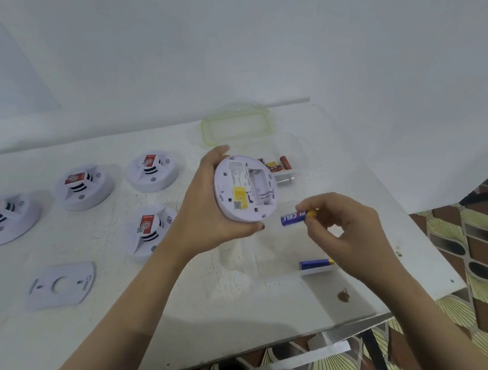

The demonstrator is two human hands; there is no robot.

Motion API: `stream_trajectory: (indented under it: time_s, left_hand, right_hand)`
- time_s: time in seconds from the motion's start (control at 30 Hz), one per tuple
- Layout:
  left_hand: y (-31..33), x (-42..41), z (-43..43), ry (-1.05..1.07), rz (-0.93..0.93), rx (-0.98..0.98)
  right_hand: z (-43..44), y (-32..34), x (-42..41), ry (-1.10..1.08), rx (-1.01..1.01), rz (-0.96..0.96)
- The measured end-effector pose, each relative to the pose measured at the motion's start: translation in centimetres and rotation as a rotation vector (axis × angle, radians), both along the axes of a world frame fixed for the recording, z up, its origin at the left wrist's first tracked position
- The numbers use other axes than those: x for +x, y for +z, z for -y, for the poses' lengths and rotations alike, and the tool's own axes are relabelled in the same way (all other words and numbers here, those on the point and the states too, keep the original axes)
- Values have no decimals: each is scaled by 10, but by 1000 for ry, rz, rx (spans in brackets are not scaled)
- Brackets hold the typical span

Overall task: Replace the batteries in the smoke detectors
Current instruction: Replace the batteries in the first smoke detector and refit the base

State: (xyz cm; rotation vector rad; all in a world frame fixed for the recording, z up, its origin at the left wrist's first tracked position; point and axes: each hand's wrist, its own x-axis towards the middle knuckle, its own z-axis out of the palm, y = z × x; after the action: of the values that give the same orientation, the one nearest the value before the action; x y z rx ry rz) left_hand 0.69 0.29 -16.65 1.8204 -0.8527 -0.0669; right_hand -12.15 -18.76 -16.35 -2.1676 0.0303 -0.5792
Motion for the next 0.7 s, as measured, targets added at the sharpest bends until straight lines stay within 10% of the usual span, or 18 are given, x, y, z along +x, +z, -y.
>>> stream_trajectory:
  time_s: [0.4, 0.7]
  left_hand:
    - [0, 34, 1, 196, 19, -138]
    - [1, 64, 5, 321, 133, -108]
  right_hand:
    - [25, 28, 57, 80, -203, -196]
    - [47, 26, 169, 9, -861, -497]
